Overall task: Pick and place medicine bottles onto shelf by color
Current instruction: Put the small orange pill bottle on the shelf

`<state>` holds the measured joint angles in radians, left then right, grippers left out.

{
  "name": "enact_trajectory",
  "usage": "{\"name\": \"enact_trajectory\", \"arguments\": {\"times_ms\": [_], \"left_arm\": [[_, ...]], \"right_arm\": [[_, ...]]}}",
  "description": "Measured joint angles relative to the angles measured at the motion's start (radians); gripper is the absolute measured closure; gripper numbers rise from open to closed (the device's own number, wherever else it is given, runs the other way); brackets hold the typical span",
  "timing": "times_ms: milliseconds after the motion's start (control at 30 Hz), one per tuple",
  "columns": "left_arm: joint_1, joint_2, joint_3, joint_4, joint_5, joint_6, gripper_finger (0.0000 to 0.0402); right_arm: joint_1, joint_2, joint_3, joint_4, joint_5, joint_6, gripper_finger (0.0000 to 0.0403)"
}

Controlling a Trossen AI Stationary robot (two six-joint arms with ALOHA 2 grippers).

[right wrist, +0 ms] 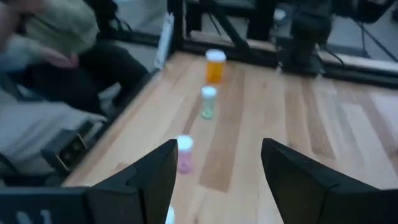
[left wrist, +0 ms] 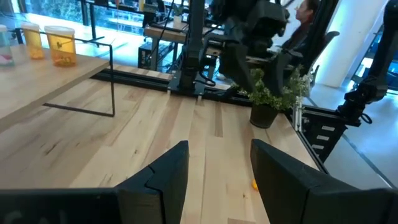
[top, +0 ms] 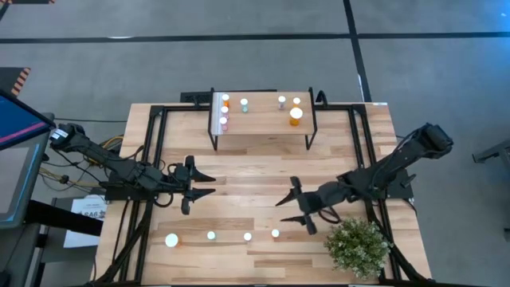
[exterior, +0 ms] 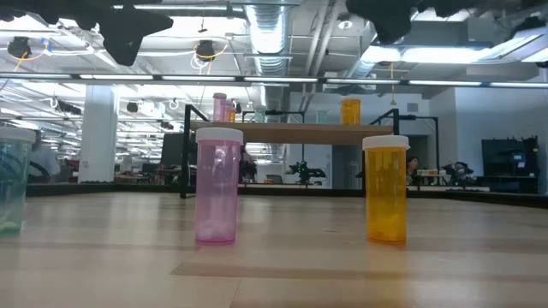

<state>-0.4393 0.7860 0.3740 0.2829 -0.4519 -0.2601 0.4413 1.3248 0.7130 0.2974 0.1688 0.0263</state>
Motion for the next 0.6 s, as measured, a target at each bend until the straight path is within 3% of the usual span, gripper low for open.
{"name": "enact_trajectory", "arguments": {"times_ms": [200, 600], "left_arm": [[0.000, 0.000, 0.000, 0.005, -0.001, 0.001, 0.0242], [0.000, 0.000, 0.000, 0.003, -0.007, 0.001, 0.0242]], "right_arm": [[0.020, 0.030, -0.041, 0.131, -0.141, 0.003, 0.0148], [0.040, 0.232, 0.036, 0.108, -0.188, 0.014, 0.0148]]}}
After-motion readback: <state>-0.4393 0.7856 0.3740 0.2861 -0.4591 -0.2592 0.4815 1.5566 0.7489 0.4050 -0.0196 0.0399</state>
